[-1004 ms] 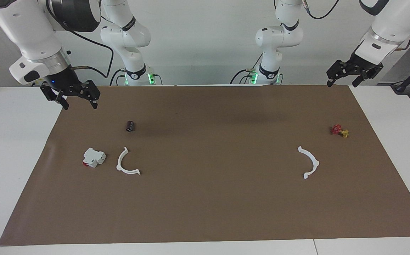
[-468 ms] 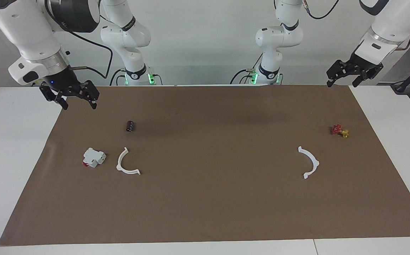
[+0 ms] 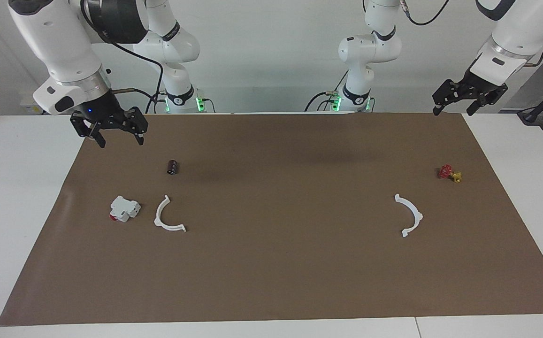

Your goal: Assemble drain pipe with both arms

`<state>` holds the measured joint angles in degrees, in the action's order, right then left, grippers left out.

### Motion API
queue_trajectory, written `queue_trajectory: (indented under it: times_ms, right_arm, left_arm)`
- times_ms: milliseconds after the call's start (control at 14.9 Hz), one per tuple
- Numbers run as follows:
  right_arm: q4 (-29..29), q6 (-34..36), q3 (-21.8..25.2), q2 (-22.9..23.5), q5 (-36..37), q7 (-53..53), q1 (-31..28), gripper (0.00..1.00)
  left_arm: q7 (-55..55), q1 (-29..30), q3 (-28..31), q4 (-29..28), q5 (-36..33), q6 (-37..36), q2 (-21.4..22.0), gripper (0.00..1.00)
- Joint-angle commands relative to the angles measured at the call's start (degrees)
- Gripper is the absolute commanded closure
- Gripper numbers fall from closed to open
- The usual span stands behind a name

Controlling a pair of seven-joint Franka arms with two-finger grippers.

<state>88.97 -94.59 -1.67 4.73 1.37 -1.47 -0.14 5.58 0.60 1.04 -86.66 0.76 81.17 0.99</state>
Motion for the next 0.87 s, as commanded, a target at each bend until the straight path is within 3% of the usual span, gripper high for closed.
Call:
queue_trajectory:
  times_ms: [0,401,602,803]
  right_arm:
    - [0.5,-4.5,-0.2,3.3,2.8,1.0,0.8,0.03]
    - [4.7,-18.1,-0.4,11.7,3.1,0.8,1.9,0.05]
    - [13.7,-31.2,-0.4,12.7,2.9,-1.5,2.3,0.05]
    - [16.8,-32.9,-0.4,12.8,2.9,-5.8,1.9,0.08]
  left_arm:
    - [-0.6,0.4,-0.2,-1.1,-0.1,-0.4,1.1,0.0]
    - [-0.6,0.4,-0.2,-1.1,-0.1,-0.4,1.1,0.0]
    - [-0.6,0.4,-0.2,-1.1,-0.1,-0.4,1.1,0.0]
    - [-0.6,0.3,-0.2,-1.1,-0.1,-0.4,1.1,0.0]
